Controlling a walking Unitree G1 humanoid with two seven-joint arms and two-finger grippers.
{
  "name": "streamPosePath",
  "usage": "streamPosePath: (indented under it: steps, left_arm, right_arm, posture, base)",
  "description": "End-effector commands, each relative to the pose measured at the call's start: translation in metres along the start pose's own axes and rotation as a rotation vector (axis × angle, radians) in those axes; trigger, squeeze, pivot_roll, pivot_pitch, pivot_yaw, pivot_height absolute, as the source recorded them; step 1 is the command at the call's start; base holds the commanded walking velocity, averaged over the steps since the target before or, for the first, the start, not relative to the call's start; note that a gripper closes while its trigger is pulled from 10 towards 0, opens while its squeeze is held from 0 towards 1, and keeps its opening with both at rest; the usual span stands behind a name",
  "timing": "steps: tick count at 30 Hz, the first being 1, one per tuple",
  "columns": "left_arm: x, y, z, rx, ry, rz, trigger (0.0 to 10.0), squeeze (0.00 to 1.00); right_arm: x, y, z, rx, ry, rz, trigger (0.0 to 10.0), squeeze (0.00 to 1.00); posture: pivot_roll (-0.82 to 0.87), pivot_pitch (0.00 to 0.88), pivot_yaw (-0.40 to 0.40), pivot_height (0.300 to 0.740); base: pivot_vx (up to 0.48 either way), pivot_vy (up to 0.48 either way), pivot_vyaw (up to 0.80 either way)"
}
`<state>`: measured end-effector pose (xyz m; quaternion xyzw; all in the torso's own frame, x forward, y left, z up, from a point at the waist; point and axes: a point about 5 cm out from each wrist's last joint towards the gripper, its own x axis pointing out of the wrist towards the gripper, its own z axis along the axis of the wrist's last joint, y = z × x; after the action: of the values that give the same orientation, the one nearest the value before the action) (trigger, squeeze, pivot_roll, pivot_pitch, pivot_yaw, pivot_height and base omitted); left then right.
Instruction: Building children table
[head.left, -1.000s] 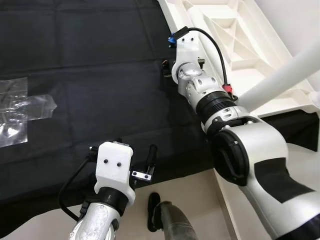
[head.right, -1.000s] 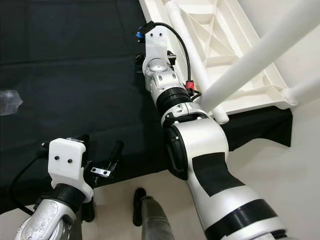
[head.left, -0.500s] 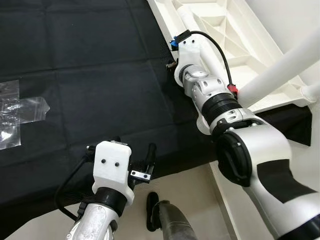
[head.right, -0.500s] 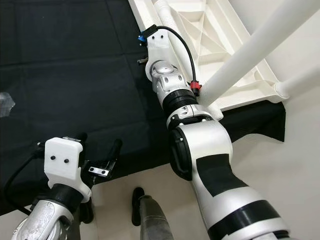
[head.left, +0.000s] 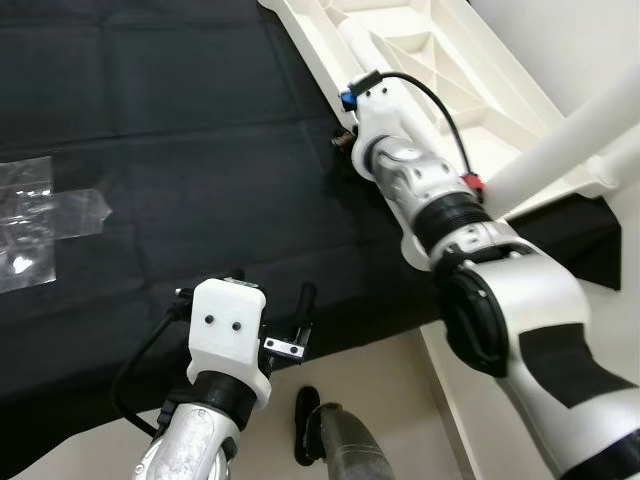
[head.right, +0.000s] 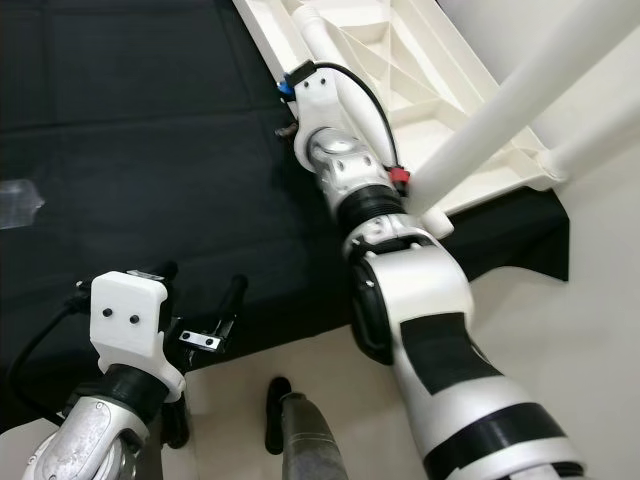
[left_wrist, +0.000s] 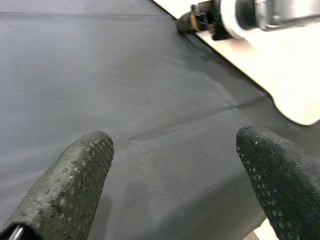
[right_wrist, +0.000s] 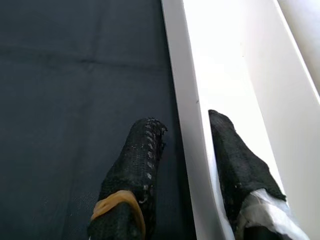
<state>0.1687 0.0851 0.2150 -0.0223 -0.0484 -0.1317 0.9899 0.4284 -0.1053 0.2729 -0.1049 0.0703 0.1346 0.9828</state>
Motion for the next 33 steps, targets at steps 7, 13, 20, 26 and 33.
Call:
streamPosePath:
  steps: [7,13,20,26,33]
  left_arm:
    - [0.004,0.003,-0.002,0.01,0.006,-0.019,10.0,0.0]
    - [0.005,0.006,-0.002,0.021,0.003,-0.023,10.0,0.0]
    - [0.007,0.008,-0.001,0.03,-0.002,-0.028,10.0,0.0]
    - [0.009,0.009,-0.001,0.035,-0.003,-0.034,10.0,0.0]
    - [0.01,0.009,-0.001,0.041,-0.006,-0.041,10.0,0.0]
  right_arm:
    - [-0.025,-0.019,-0.041,-0.121,0.056,0.384,0.0,0.0]
    - [-0.051,-0.028,-0.076,-0.159,0.136,0.534,0.0,0.0]
    - [-0.068,-0.059,-0.089,-0.152,0.112,0.583,0.0,0.0]
    - [-0.091,-0.06,-0.087,-0.175,0.05,0.746,0.0,0.0]
    - [-0.112,-0.043,-0.084,-0.192,0.012,1.065,0.0,0.0]
  posture:
    - [0.01,0.363,-0.193,0.74]
    - [0.01,0.355,-0.173,0.74]
    - [0.01,0.351,-0.163,0.74]
    - [0.01,0.35,-0.158,0.74]
    - [0.02,0.349,-0.153,0.74]
  base:
    - [0.0,0.0,0.0]
    - [0.0,0.0,0.0]
    - [0.0,0.0,0.0]
    - [0.0,0.0,0.0]
    - [0.0,0.0,0.0]
